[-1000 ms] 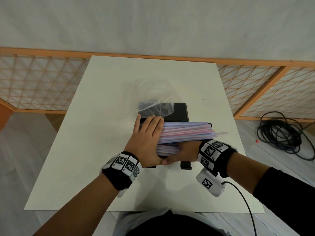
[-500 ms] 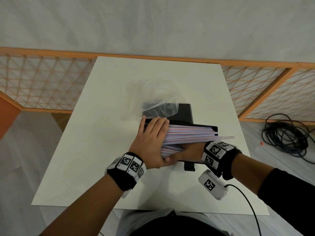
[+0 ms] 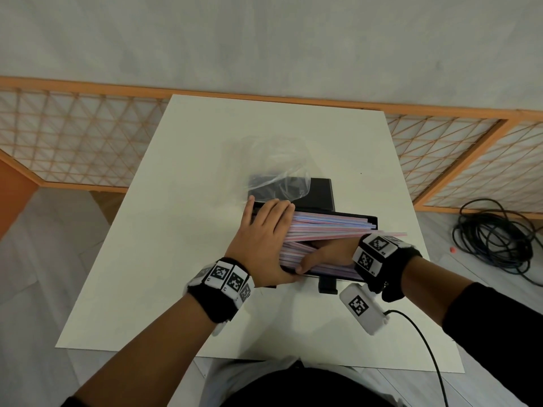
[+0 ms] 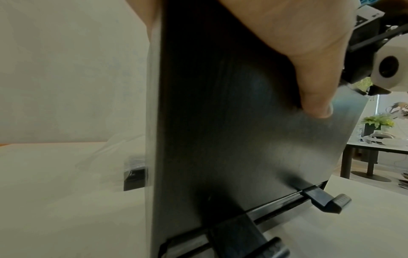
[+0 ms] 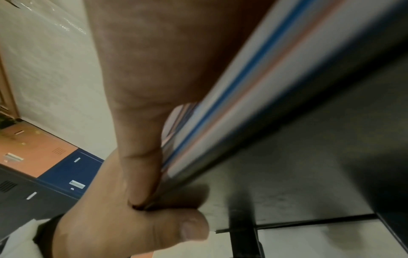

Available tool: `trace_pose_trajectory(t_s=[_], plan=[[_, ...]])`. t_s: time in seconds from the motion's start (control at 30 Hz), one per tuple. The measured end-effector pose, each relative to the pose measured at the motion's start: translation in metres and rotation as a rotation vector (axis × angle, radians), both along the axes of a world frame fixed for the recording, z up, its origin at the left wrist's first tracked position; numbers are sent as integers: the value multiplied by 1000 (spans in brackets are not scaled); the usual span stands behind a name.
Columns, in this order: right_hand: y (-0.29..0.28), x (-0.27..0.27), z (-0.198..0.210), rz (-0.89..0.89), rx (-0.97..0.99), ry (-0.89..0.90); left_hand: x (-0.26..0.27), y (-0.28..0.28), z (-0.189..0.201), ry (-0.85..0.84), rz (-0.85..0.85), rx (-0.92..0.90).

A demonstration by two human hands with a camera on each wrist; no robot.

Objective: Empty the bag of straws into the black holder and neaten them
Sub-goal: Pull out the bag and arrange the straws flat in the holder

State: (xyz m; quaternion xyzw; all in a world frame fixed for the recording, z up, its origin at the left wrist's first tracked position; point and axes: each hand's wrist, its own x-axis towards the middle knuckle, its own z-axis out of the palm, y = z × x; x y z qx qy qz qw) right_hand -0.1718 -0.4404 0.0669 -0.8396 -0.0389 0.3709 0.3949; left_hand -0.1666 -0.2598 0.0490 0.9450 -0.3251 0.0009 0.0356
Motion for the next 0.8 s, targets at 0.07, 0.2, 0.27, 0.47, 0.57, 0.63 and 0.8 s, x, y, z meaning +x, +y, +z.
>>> trace_pose_trajectory(t_s=[0.07, 0.2, 0.27, 0.47, 0.57, 0.63, 0.8], plan=[[0, -1, 4, 1, 7, 11, 0, 0, -1, -1, -2, -7], [1, -1, 6, 44, -159, -12, -2, 1, 0, -2, -4, -10], [3, -2, 0, 168, -409, -130, -1, 1, 0, 1, -6, -7], [4, -8, -12, 280, -698, -357, 1, 0, 0, 12, -5, -27], [0, -12, -24, 158, -666, -558, 2, -1, 0, 13, 2, -28], [-3, -14, -25, 114, -510, -571, 3, -2, 0, 17, 3, -17], [-16, -17, -4, 90, -213, -554, 8, -3, -1, -1, 7, 29]])
